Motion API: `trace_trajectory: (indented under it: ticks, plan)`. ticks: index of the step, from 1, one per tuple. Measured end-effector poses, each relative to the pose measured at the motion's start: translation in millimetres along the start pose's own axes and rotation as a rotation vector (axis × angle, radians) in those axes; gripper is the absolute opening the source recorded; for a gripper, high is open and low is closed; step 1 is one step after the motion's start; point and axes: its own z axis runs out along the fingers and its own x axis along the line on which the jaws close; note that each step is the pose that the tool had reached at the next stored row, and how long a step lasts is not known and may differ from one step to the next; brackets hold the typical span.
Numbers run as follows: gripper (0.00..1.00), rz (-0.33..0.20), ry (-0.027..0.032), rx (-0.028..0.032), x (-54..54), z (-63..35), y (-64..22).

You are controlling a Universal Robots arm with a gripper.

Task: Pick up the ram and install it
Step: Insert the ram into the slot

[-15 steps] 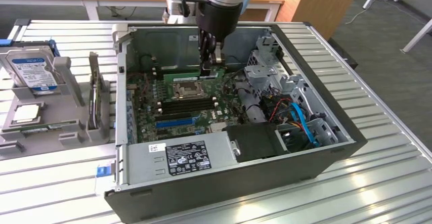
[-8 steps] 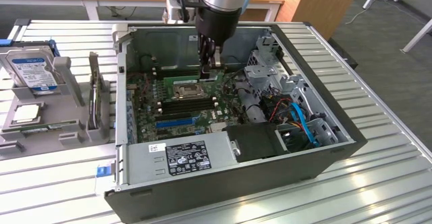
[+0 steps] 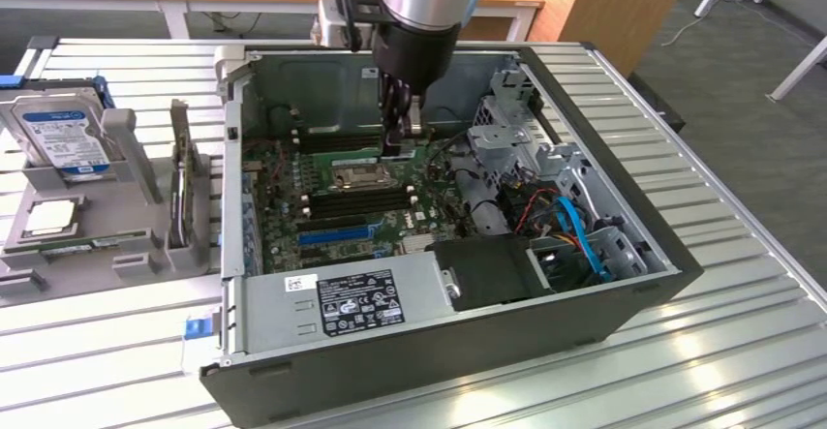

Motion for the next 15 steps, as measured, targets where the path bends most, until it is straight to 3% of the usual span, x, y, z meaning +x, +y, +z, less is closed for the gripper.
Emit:
trace_trajectory:
  ticks: [15]
  plan:
    - [0.12, 0.0, -0.0001, 0.0005, 0.5, 12.9, -0.7]
